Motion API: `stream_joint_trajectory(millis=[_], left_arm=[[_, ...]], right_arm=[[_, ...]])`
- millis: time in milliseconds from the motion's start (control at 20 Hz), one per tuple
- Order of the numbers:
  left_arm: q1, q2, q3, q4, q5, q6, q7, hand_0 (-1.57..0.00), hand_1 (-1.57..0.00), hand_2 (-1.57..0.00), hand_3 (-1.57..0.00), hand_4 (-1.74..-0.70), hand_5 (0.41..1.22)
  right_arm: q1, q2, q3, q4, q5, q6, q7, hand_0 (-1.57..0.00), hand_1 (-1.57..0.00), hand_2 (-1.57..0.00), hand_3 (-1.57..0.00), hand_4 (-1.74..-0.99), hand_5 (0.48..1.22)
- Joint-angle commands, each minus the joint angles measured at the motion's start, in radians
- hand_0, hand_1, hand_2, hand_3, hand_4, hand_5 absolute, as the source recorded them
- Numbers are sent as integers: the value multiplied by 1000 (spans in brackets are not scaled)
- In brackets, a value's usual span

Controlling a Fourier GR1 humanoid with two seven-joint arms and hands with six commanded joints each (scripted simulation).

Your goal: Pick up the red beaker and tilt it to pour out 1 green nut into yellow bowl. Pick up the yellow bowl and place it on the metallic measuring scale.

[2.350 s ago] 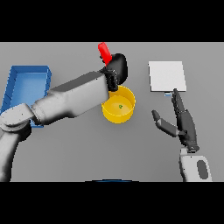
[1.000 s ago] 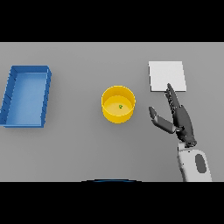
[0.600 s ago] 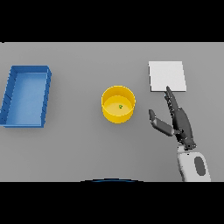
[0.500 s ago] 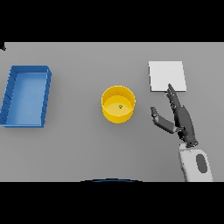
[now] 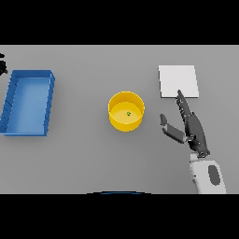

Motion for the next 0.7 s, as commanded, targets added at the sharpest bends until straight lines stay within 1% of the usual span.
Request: stream_joint_trajectory(millis=[0,100,150,200,250,300,350,400,450,500,550,650], left_arm=[[23,7,-7,-28,8,16,-8,-1571,-1571,-1571,-1369,-1682,1106],[47,20,-26,-86,42,23,6,-1571,-1571,-1571,-1442,-1588,962],[74,35,-33,-118,62,32,-1,-1571,-1571,-1571,-1273,-1502,896],[82,46,-35,-142,74,13,4,-1571,-1571,-1571,-1085,-1368,847],[95,51,-42,-160,77,0,3,-1571,-1571,-1571,-935,-1253,810],[112,63,-31,-191,103,-22,-14,-1571,-1520,-1410,-852,-1135,779],[127,70,-18,-217,136,-46,-26,-1437,-1291,-1163,-715,-1046,757],[135,78,-10,-234,157,-66,-28,-1227,-1038,-934,-580,-974,735],[142,87,-7,-262,171,-84,-43,-982,-830,-747,-464,-922,716],[137,93,-8,-273,178,-105,-36,-785,-664,-597,-371,-883,701],[138,110,-15,-288,174,-122,-36,-628,-531,-478,-297,-851,688],[126,112,-37,-276,161,-166,-14,-402,-340,-305,-189,-807,667]], right_arm=[[8,-1,-2,-10,-1,-3,-4,1,1,1,1,-1336,727],[2,2,3,-4,12,-11,-2,1,1,1,1,-1326,728],[4,0,6,-8,13,-8,-9,1,1,1,1,-1326,730],[1,-3,6,-6,15,-8,-6,1,1,1,1,-1326,731],[6,-4,3,-6,11,-7,-9,1,1,1,1,-1327,730],[6,-6,0,-17,5,-5,-12,1,1,1,1,-1325,731],[0,-3,3,0,15,-11,-2,1,1,1,1,-1320,731],[0,-2,1,-5,9,-10,-1,1,1,1,1,-1320,729],[6,0,4,-8,8,-7,-7,1,1,1,1,-1321,727],[13,-4,4,-13,11,-8,-7,1,1,1,1,-1320,726],[20,-6,3,-12,5,-2,-12,1,1,1,1,-1321,725],[18,0,8,-9,13,-6,-10,1,1,1,1,-1316,724]])
